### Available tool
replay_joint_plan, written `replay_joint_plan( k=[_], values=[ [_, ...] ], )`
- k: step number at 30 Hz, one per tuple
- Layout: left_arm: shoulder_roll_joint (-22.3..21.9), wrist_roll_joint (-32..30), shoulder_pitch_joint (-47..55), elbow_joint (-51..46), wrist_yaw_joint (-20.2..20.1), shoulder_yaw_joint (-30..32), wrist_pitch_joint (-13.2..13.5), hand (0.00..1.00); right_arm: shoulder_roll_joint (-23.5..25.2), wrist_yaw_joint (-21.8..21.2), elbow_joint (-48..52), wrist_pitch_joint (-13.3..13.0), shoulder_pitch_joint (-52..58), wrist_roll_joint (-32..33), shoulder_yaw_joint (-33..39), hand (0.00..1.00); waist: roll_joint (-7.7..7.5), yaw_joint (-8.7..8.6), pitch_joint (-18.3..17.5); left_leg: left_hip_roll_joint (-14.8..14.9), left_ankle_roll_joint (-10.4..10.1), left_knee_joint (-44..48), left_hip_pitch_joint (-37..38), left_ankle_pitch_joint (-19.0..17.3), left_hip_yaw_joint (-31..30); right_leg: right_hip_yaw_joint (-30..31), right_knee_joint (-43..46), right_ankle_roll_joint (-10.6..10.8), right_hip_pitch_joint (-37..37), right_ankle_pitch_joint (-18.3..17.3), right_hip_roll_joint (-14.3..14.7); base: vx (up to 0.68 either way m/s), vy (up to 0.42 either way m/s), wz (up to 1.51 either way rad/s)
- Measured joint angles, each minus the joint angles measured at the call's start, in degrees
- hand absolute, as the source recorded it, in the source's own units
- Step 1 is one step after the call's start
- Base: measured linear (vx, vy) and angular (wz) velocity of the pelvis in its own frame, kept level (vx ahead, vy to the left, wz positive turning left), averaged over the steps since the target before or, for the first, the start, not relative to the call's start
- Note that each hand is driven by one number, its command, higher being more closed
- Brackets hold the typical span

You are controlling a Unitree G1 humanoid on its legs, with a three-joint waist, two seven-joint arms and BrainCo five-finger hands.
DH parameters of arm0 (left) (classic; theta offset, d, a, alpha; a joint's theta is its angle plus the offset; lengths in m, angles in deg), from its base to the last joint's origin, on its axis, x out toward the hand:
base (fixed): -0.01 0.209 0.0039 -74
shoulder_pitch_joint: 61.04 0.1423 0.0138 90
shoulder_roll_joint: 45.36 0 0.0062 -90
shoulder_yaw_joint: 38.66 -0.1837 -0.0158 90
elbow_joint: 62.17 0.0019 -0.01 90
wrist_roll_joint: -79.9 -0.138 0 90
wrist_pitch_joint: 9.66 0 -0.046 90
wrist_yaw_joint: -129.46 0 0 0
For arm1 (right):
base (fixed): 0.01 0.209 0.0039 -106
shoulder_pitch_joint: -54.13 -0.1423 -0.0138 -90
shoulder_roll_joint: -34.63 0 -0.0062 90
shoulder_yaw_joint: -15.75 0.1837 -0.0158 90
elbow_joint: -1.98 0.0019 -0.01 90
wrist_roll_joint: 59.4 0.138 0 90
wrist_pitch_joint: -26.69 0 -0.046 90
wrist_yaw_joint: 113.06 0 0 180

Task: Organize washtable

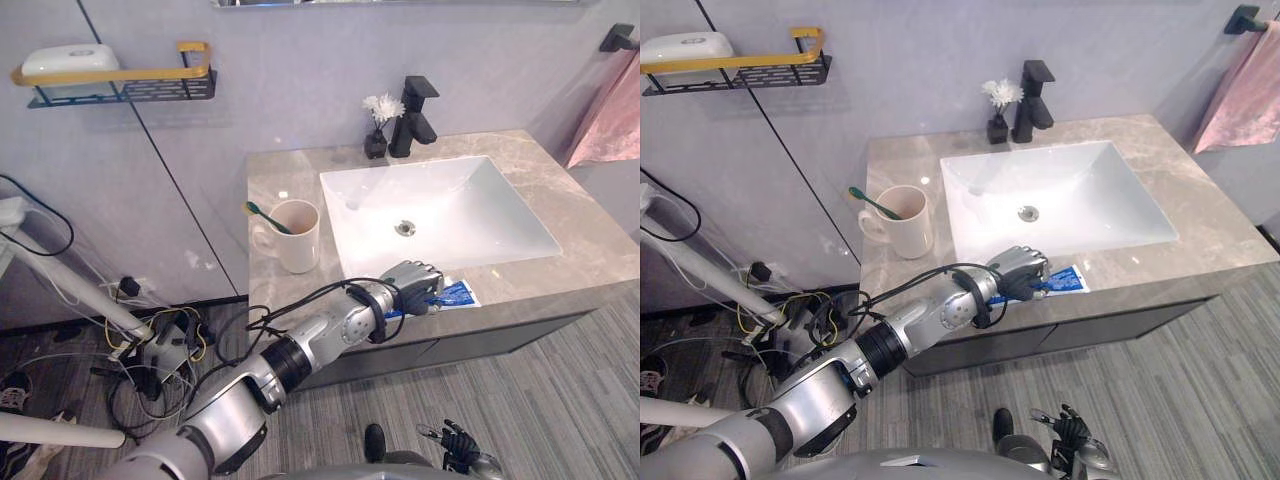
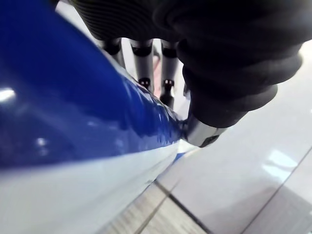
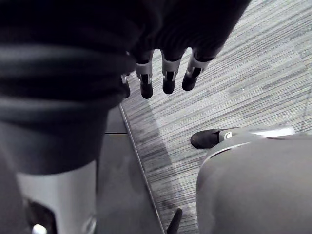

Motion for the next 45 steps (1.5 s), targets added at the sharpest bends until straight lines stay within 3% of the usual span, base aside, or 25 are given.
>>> replay_joint_plan(
  k=[17,18,45],
  values=[
    [-0.7,-6.0,-3.4,4.4,3.1,-1.8,1.7,1.00,-0.1,0.5,-0.1,0.0,-0.4,0.1,-0.6,0.00,0.12,-0.24,0.1,0.1,-0.3,0.2,0.1,-0.2,0.1,0.2,0.0,0.0,0.0,-0.1,0.1,0.00,0.000,0.00],
    [-0.7,-6.0,-3.4,4.5,3.1,-1.8,1.8,0.00,-0.1,0.5,-0.1,0.0,-0.4,0.1,-0.6,0.00,0.16,-0.25,0.2,0.1,-0.3,0.2,0.1,-0.2,0.2,0.2,0.0,0.0,0.0,-0.1,0.1,0.00,0.000,0.00],
    [-0.8,-8.3,-3.3,5.7,5.1,-2.9,0.7,0.00,-0.4,1.6,-0.1,-0.1,-0.6,0.1,-0.5,0.00,1.19,-0.44,0.0,0.6,-0.6,0.3,0.1,-0.4,0.3,0.3,0.0,-0.2,-0.1,-0.2,0.7,0.00,0.000,0.00]
  ],
)
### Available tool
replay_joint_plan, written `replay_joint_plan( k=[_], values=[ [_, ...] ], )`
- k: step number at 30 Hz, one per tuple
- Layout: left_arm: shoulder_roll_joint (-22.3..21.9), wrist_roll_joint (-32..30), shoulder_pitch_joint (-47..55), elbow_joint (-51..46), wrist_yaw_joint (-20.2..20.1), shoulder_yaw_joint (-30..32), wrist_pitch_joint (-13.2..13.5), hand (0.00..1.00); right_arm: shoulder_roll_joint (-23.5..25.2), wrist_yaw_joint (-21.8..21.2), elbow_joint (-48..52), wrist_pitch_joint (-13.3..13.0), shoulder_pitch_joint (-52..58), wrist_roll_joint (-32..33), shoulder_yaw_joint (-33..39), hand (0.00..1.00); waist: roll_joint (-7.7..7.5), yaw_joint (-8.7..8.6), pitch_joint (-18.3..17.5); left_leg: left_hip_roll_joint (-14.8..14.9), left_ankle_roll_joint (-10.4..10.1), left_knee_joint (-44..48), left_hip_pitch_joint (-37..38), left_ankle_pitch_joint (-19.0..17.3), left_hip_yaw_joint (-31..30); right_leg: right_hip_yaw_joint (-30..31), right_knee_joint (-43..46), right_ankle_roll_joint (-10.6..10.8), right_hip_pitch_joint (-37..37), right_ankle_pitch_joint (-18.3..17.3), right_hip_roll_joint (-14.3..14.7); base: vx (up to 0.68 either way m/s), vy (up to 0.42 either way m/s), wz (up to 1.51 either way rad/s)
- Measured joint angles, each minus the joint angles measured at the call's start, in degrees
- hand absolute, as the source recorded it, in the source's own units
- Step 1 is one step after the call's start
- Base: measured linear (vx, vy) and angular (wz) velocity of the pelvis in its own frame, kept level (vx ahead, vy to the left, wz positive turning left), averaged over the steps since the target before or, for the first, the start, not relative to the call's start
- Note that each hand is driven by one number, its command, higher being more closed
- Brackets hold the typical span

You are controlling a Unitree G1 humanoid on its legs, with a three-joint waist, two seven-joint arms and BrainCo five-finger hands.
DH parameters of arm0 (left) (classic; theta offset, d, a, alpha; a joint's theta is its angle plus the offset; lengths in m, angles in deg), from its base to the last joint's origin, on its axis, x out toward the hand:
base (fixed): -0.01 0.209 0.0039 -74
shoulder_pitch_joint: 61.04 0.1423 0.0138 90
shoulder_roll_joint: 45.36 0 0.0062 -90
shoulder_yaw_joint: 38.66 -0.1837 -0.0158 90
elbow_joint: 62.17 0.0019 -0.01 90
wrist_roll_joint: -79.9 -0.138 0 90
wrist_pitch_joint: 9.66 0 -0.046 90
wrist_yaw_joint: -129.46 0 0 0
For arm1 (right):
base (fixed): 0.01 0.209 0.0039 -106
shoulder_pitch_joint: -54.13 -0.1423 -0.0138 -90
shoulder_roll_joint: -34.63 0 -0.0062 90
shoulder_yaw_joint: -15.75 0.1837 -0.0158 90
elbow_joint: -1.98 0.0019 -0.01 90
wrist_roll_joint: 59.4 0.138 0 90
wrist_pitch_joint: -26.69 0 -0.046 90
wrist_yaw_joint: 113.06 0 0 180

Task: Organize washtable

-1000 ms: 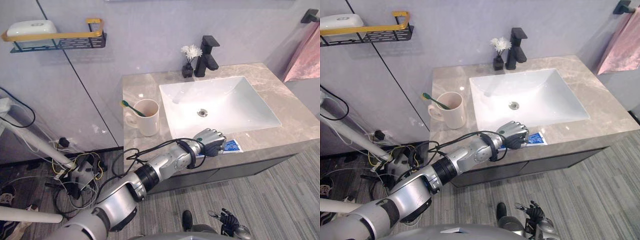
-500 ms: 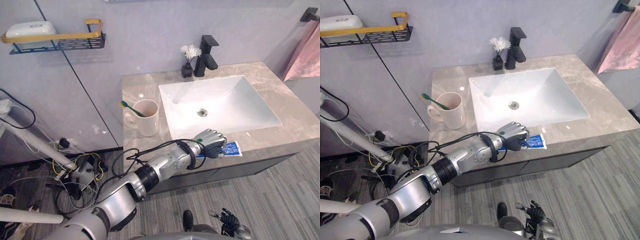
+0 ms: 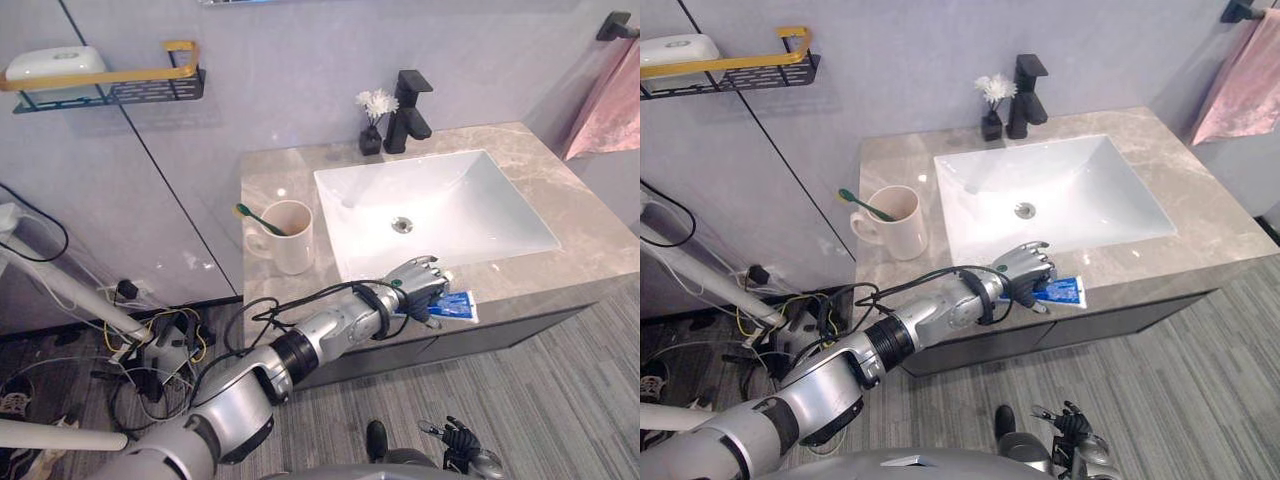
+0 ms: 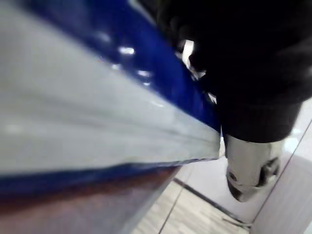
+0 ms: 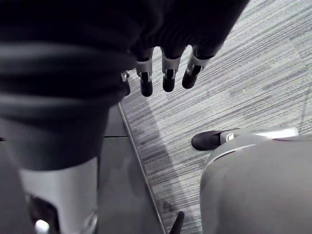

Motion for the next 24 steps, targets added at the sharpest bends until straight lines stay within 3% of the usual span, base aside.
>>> replay_joint_plan(
  k=[24],
  values=[
    [0.3,-0.8,-0.4,0.8,0.7,4.3,-1.8,0.00,-0.1,0.0,0.0,0.0,0.1,1.2,0.6,0.00,0.51,0.03,-0.1,0.3,-0.3,-0.1,0.1,-0.2,1.1,0.8,0.0,-0.1,-0.7,0.0,0.4,0.00,0.000,-0.01]
  ],
)
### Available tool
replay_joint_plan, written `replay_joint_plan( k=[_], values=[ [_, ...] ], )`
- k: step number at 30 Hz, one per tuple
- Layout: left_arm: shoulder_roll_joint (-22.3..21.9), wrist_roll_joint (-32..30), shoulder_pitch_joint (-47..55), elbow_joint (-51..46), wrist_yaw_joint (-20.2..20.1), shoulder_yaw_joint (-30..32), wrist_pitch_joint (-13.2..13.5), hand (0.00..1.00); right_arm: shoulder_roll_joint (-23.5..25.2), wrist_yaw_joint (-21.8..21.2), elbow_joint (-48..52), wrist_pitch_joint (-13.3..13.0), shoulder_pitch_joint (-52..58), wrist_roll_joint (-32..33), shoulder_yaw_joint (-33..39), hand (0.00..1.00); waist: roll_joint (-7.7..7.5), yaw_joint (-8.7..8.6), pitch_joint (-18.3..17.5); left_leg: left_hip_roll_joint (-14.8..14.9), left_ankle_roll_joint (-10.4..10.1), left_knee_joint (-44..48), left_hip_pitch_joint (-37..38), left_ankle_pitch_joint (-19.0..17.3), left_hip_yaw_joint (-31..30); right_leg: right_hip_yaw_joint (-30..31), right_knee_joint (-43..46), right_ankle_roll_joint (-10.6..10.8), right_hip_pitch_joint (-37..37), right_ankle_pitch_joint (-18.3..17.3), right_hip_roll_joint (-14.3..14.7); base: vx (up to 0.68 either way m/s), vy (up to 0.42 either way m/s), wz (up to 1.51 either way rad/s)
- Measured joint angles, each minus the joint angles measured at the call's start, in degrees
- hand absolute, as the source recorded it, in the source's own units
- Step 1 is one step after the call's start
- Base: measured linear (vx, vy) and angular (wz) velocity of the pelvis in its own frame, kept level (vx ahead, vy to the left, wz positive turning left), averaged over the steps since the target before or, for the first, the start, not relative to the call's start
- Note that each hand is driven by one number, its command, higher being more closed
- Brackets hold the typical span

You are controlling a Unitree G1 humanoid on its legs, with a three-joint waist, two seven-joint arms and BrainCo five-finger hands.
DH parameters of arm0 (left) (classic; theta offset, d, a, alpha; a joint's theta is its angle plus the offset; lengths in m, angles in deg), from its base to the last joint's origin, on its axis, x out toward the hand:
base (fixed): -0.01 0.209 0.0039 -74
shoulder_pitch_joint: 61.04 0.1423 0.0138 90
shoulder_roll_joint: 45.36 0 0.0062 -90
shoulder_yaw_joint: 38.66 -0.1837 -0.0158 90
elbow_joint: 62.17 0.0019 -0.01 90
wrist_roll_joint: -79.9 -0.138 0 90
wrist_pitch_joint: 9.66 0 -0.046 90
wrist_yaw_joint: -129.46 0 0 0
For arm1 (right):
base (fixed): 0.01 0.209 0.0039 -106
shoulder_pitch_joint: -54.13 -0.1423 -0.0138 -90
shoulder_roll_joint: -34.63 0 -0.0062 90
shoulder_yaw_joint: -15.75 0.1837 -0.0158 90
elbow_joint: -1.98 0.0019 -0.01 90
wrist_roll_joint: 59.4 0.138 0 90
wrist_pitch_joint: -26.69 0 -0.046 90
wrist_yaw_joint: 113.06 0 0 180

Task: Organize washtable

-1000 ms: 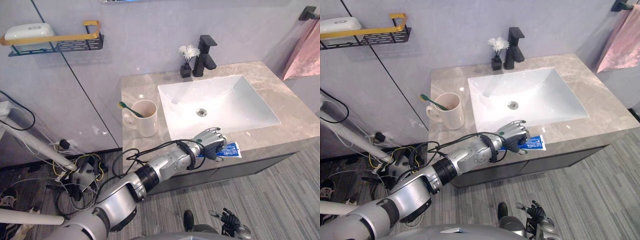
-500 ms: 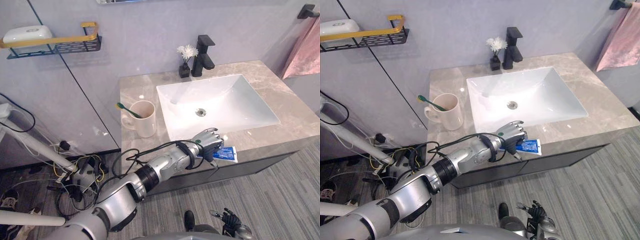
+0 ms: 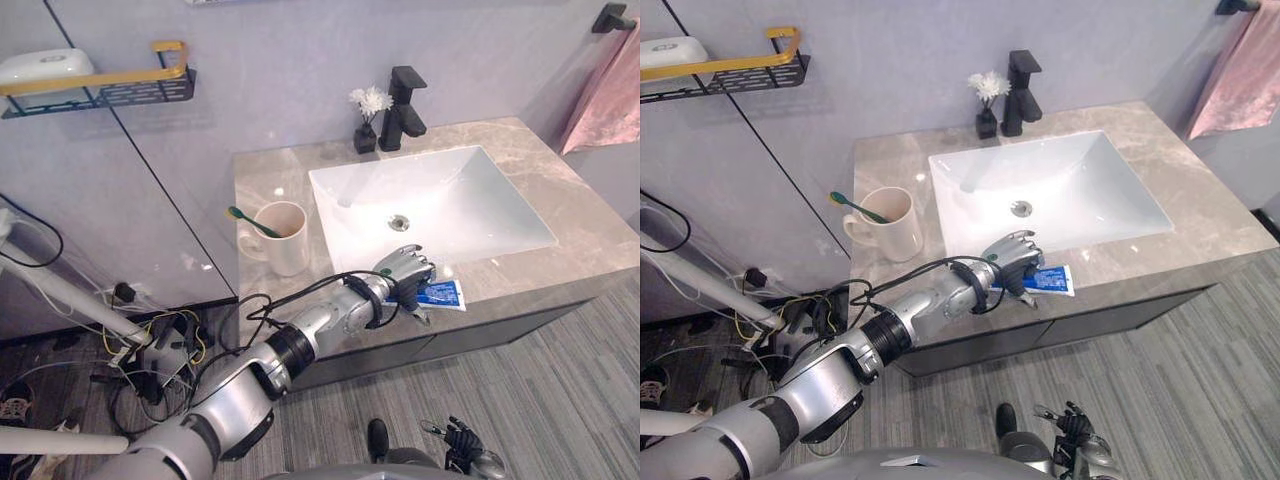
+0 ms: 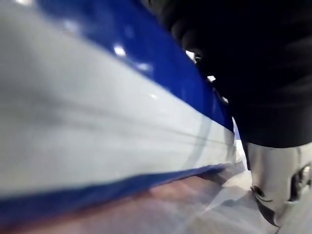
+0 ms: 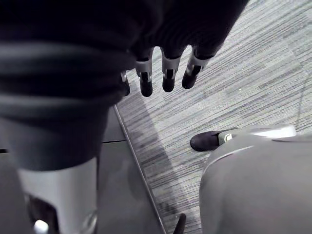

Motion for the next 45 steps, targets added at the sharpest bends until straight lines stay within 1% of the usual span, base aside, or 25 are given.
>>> replay_joint_plan(
  k=[7,15,17,22,24,29,32,35,39,41,45],
  values=[
    [0.0,1.1,0.5,-0.6,0.0,0.6,-0.9,0.00,0.3,0.0,0.0,0.0,0.1,0.9,1.4,0.00,-0.07,0.01,0.0,0.0,0.0,0.1,0.0,0.0,0.0,0.0,0.0,0.0,0.0,0.0,0.0,0.00,0.000,0.00],
    [-0.6,2.6,2.3,-1.1,0.0,3.3,-1.5,0.00,0.4,0.1,0.0,0.0,0.4,0.9,1.5,0.00,-0.26,0.04,0.2,0.0,0.0,0.1,0.0,0.0,0.0,0.0,0.0,0.0,0.2,0.0,0.0,0.00,0.000,0.00],
    [-1.2,2.8,2.8,-1.1,0.0,4.4,-2.0,0.00,0.5,0.1,0.0,0.0,0.4,1.0,1.5,0.00,-0.51,0.24,0.3,0.0,0.0,0.0,0.0,0.0,0.0,0.0,0.0,0.0,0.3,0.0,0.0,0.00,0.000,0.00],
    [-1.2,3.4,3.0,-1.5,0.1,4.5,-2.2,0.00,0.7,0.2,0.0,0.0,0.5,1.0,1.6,0.00,-0.61,0.27,0.4,0.0,0.0,0.0,0.0,0.0,0.0,0.0,0.0,0.0,0.4,0.0,0.0,0.00,0.000,0.00],
    [-0.8,3.5,3.9,-3.2,0.1,4.5,-3.1,0.00,0.7,0.2,0.0,0.0,0.6,1.0,1.6,0.00,-0.61,0.27,0.4,0.1,0.0,-0.1,0.0,0.0,0.0,0.0,0.0,-0.1,0.3,-0.1,0.1,0.00,0.000,0.00],
    [0.7,5.1,6.0,-6.3,0.9,6.8,-4.0,0.00,0.7,0.2,0.0,0.0,0.7,1.0,1.8,0.00,-0.61,0.34,0.4,0.2,0.0,-0.1,0.0,0.0,-0.1,-0.1,0.0,-0.1,0.2,-0.1,0.2,0.00,0.000,0.00],
    [2.9,5.6,7.8,-10.1,1.2,8.5,-4.5,0.00,0.8,0.2,0.0,0.0,0.8,1.0,1.9,0.00,-0.61,0.41,0.4,0.1,0.0,-0.1,0.0,0.0,-0.1,-0.1,0.0,-0.1,0.2,-0.1,0.1,0.00,0.000,0.01],
    [3.7,6.2,9.1,-13.0,1.3,9.2,-5.2,0.00,0.7,0.1,0.1,-0.1,1.1,1.0,1.9,0.00,-0.62,0.67,0.4,0.1,0.0,0.0,0.0,0.0,-0.6,-0.7,0.0,-0.1,0.3,-0.1,0.0,0.01,0.001,0.08],
    [5.0,6.2,9.8,-16.3,1.3,9.4,-5.3,0.00,0.7,0.0,0.1,-0.1,1.1,1.0,1.9,0.00,-0.62,1.22,0.4,0.1,0.1,0.0,0.0,0.0,-0.7,-0.8,0.0,-0.1,0.3,-0.1,0.0,0.00,0.000,0.01],
    [5.1,7.6,10.2,-18.6,1.5,10.0,-5.3,0.00,0.7,0.0,0.1,-0.1,1.3,1.0,1.9,0.00,-0.62,1.78,0.4,0.1,0.1,0.0,0.0,0.0,-0.8,-0.8,0.0,-0.1,0.3,-0.1,0.0,0.00,0.000,0.00],
    [5.3,7.8,11.6,-21.8,1.7,11.4,-5.1,0.00,0.6,0.0,0.0,-0.1,1.3,1.1,1.8,0.00,-0.63,1.90,0.4,0.1,0.1,0.0,0.0,0.0,-0.9,-0.9,0.0,-0.1,0.4,-0.1,-0.1,0.00,0.000,0.00]
  ],
)
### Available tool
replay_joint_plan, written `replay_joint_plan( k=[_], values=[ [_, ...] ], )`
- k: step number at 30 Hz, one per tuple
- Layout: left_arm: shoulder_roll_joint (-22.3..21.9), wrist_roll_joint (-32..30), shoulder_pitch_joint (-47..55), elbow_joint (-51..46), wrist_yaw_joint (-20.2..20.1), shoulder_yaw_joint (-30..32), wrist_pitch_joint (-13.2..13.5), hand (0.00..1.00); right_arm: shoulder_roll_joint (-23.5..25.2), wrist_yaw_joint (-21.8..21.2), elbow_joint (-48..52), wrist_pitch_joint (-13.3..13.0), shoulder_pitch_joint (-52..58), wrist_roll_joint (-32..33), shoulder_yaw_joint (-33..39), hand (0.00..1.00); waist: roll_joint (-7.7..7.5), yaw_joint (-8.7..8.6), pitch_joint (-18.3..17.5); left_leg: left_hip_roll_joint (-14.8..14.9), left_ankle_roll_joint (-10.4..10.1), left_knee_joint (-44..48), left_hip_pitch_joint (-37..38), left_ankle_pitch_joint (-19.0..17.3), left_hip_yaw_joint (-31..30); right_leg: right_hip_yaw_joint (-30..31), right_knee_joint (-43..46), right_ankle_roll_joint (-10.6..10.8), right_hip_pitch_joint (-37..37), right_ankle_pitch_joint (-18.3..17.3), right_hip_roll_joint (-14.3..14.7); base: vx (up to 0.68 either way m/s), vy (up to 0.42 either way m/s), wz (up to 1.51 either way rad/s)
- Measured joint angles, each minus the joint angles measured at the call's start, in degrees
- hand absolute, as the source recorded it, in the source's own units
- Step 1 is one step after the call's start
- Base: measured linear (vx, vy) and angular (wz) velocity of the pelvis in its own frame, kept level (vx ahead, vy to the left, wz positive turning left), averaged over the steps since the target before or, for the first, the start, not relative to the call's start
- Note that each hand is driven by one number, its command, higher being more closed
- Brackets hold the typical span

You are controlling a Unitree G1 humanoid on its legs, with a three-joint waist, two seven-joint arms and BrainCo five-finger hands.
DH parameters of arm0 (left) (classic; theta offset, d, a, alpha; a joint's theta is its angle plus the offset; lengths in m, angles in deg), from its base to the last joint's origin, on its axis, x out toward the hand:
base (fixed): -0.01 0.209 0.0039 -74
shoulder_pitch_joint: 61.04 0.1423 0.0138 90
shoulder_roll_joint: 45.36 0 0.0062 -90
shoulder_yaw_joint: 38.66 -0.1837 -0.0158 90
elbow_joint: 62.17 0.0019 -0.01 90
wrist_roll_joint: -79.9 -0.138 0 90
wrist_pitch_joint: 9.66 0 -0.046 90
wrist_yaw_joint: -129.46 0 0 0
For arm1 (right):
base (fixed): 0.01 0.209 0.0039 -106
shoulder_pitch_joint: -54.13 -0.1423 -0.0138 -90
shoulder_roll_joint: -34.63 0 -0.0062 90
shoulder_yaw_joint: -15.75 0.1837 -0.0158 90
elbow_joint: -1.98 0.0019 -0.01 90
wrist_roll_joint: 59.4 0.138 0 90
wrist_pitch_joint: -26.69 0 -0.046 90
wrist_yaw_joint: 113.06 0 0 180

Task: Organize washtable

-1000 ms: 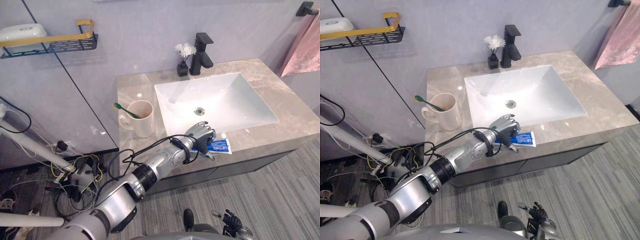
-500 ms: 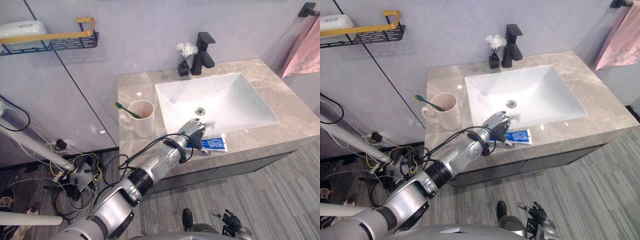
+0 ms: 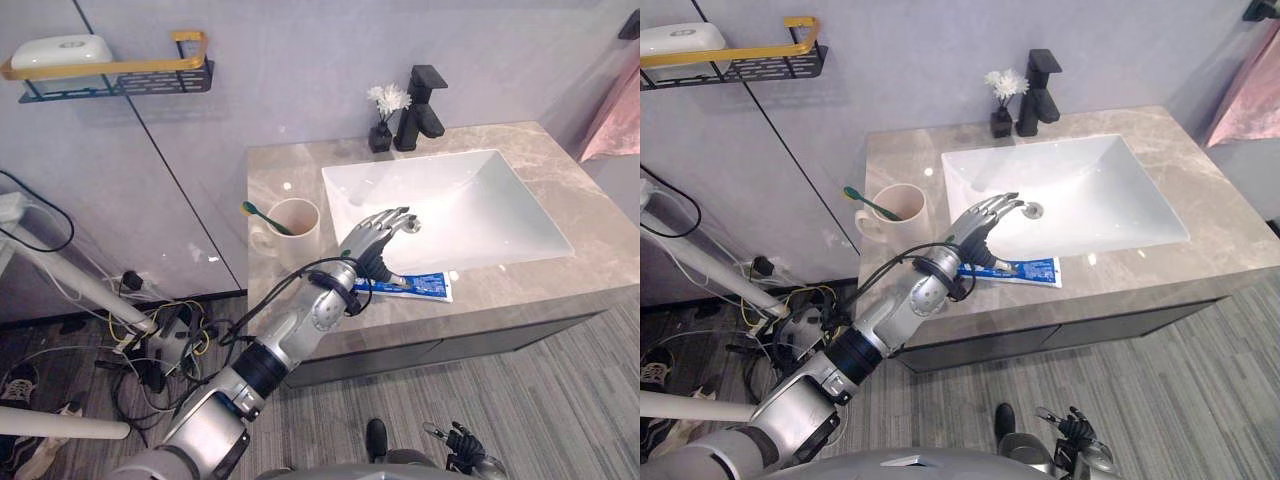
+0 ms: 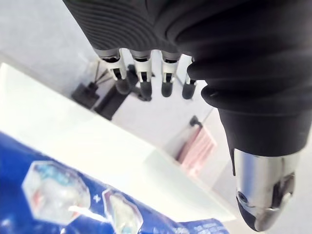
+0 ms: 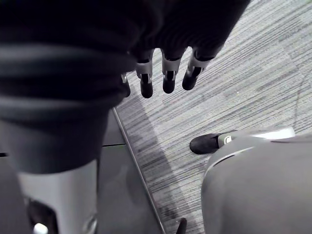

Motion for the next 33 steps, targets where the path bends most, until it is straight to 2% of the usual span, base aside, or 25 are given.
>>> replay_joint_plan(
  k=[4,14,18,22,27,33],
  values=[
    [0.0,0.9,0.6,-0.5,-0.1,-0.1,0.4,0.00,0.0,0.0,0.0,0.0,0.0,0.1,-0.2,0.00,-0.01,0.06,0.0,0.0,0.0,0.1,0.0,0.0,-0.1,0.0,0.0,0.0,0.1,0.0,0.0,0.00,0.000,0.00],
    [2.0,3.5,4.4,-10.8,-0.7,-0.2,2.1,0.00,-0.1,0.0,0.0,-0.1,0.3,1.3,-0.6,0.00,0.02,0.21,-0.1,-0.1,0.2,0.2,-0.1,0.1,-0.2,0.0,0.1,0.0,0.2,0.0,-0.1,0.00,0.000,0.00],
    [1.9,4.8,5.0,-16.5,-2.0,-1.0,3.2,0.00,-0.4,0.0,-0.3,-0.3,2.0,2.1,-0.7,0.00,0.02,1.83,-1.0,-0.3,0.3,1.1,-1.3,0.2,-0.4,0.0,0.4,0.0,-0.7,0.2,-0.4,0.00,0.000,0.01],
    [2.1,7.0,7.3,-22.9,-2.8,-1.1,4.7,0.00,-0.6,-0.1,-0.4,-0.4,2.8,2.1,-0.7,0.00,0.16,2.53,-2.1,-0.9,1.0,1.4,-2.5,0.8,-0.6,0.1,0.4,0.1,-1.6,0.6,-1.0,-0.05,0.015,0.03],
    [3.3,8.0,9.9,-24.0,-4.8,-1.2,5.5,0.00,-0.7,-0.1,-0.9,-0.4,3.7,2.1,-0.9,0.00,0.08,3.36,-2.8,-1.2,1.2,2.2,-3.0,0.9,-0.7,0.1,0.4,0.2,-1.7,1.2,-1.5,-0.08,0.010,0.00],
    [6.9,7.9,11.8,-23.6,-7.3,-1.5,5.5,0.00,-1.0,-0.1,-0.7,-0.3,3.8,2.1,-2.3,0.00,0.05,3.04,-2.9,-1.0,0.8,1.6,-2.8,0.6,-0.9,-0.4,0.0,0.4,-1.1,1.0,-1.3,-0.08,-0.016,0.01]
  ],
)
